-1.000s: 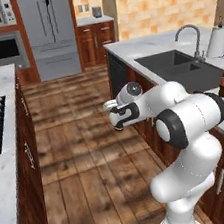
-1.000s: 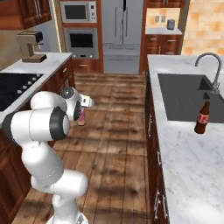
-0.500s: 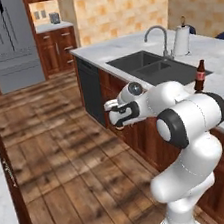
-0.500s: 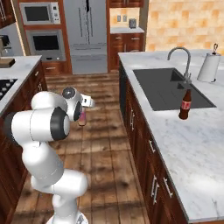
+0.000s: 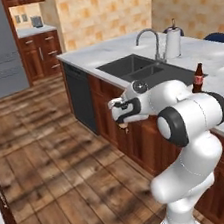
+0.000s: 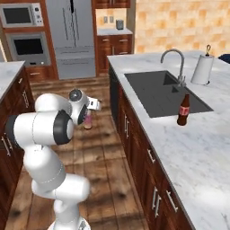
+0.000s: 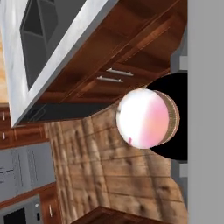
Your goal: Place the large bottle from the dining counter next to the other large bottle outside the sink, and place the small bottle from the dining counter next to the other small bottle inside the sink.
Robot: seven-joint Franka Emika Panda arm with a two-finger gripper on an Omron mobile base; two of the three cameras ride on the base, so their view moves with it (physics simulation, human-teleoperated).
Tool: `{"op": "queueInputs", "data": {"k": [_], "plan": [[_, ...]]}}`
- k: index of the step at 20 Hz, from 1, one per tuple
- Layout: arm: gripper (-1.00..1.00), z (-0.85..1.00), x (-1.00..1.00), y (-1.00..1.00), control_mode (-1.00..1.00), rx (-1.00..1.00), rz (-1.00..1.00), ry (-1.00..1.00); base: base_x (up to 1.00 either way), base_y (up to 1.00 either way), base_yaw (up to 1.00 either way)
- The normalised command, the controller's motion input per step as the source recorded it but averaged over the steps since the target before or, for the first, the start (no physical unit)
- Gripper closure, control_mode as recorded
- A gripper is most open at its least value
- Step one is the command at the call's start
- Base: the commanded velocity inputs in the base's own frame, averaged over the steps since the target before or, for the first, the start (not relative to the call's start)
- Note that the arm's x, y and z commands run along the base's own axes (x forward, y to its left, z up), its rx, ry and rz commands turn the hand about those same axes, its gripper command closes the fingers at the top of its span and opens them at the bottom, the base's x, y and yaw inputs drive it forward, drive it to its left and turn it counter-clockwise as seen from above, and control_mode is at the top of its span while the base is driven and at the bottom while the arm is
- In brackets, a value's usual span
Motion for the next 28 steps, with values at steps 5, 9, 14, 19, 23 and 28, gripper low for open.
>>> {"op": "queueInputs", "data": {"k": [5,9,14,19,23,28], "plan": [[1.0,0.0,0.0,0.0,1.0,0.0,0.0,0.0,0.04,0.0,-0.31],[1.0,0.0,0.0,0.0,1.0,0.0,0.0,0.0,0.01,0.0,-0.38],[1.0,0.0,0.0,0.0,1.0,0.0,0.0,0.0,0.22,0.0,-0.31],[1.0,0.0,0.0,0.0,1.0,0.0,0.0,0.0,0.4,0.0,-0.24],[1.0,0.0,0.0,0.0,1.0,0.0,0.0,0.0,0.28,0.0,-0.26],[1.0,0.0,0.0,0.0,1.0,0.0,0.0,0.0,0.18,0.0,-0.3]]}}
